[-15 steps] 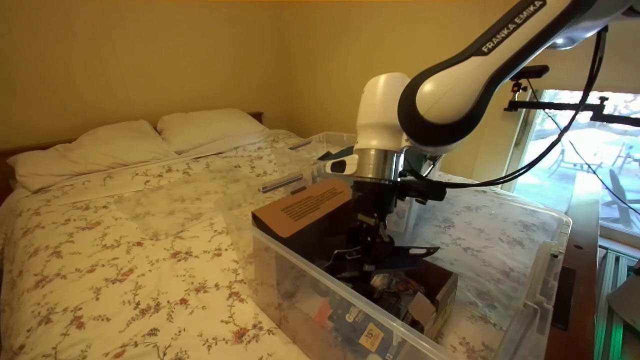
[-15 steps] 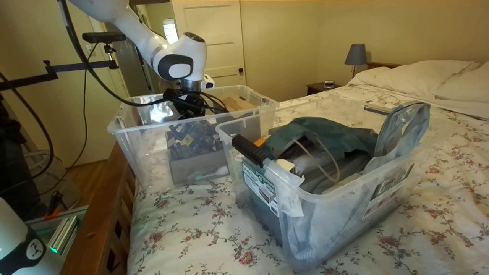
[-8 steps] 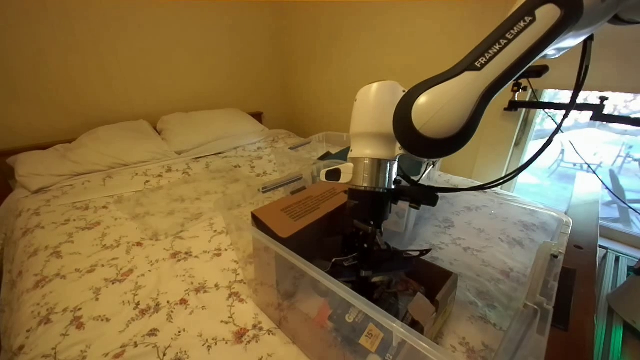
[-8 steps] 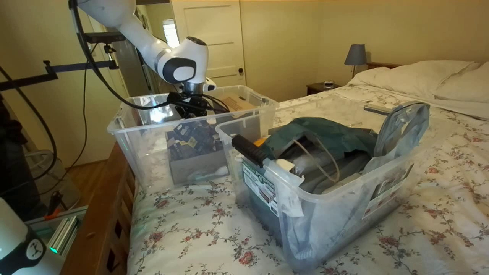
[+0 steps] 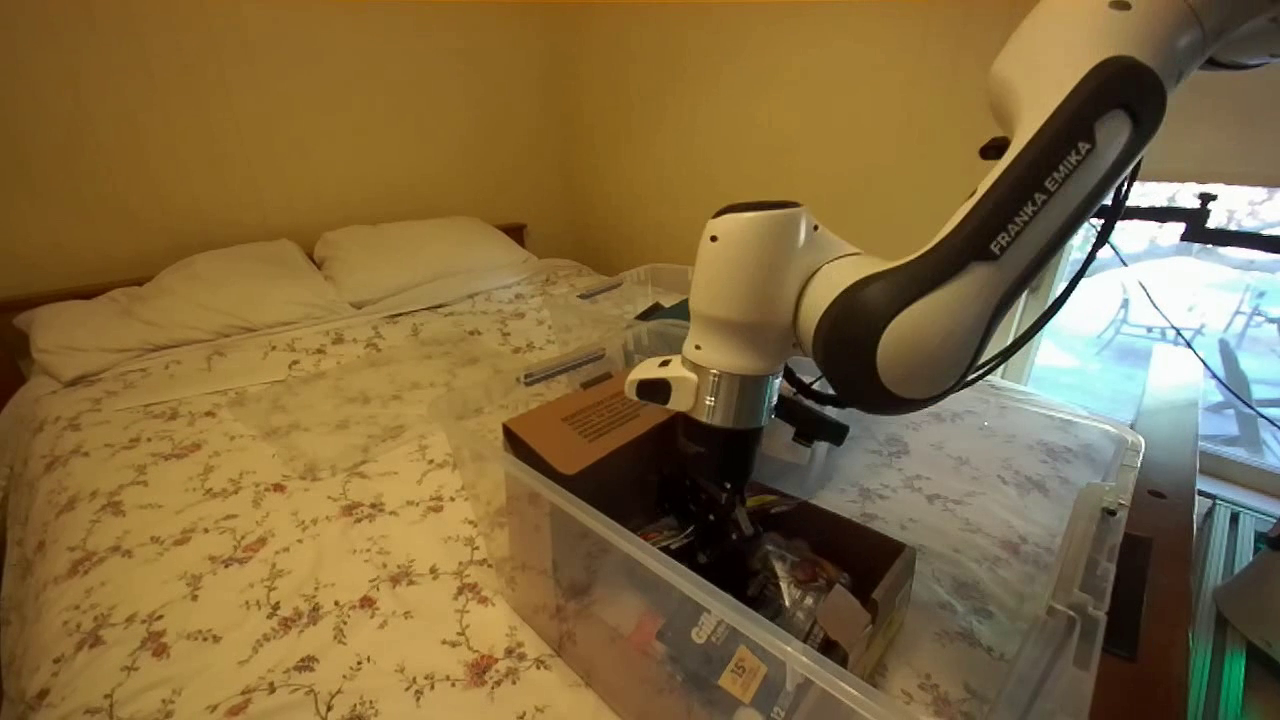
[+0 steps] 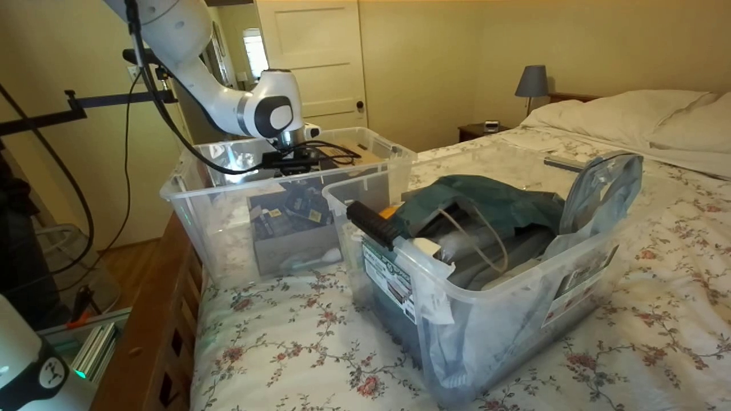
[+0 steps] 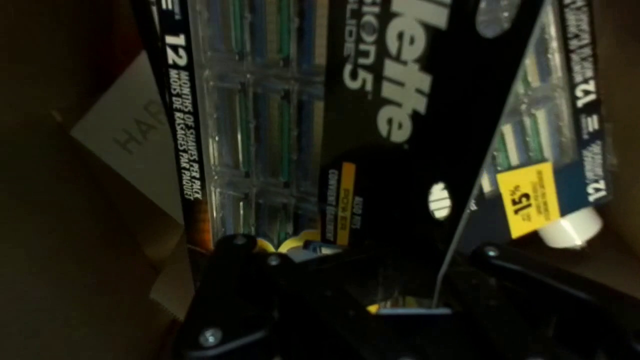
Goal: Transfer one packet to the storage box on the left
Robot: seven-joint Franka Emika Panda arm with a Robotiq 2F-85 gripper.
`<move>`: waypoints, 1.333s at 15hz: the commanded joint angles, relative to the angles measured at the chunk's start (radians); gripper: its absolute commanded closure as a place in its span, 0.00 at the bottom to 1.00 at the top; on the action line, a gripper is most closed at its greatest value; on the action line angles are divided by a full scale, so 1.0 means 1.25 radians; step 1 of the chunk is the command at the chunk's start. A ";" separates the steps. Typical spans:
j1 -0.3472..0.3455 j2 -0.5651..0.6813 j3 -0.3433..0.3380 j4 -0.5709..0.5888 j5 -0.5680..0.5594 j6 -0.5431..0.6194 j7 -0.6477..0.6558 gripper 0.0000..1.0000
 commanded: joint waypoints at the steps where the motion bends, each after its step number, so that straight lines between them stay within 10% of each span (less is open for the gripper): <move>1: 0.031 0.052 -0.031 0.068 -0.108 -0.036 0.079 0.73; 8: -0.162 -0.038 0.176 0.090 0.263 -0.247 -0.055 0.26; 12: -0.179 -0.128 0.150 0.082 0.385 -0.219 0.034 0.00; 20: -0.163 -0.183 0.057 0.099 0.374 -0.122 0.131 0.00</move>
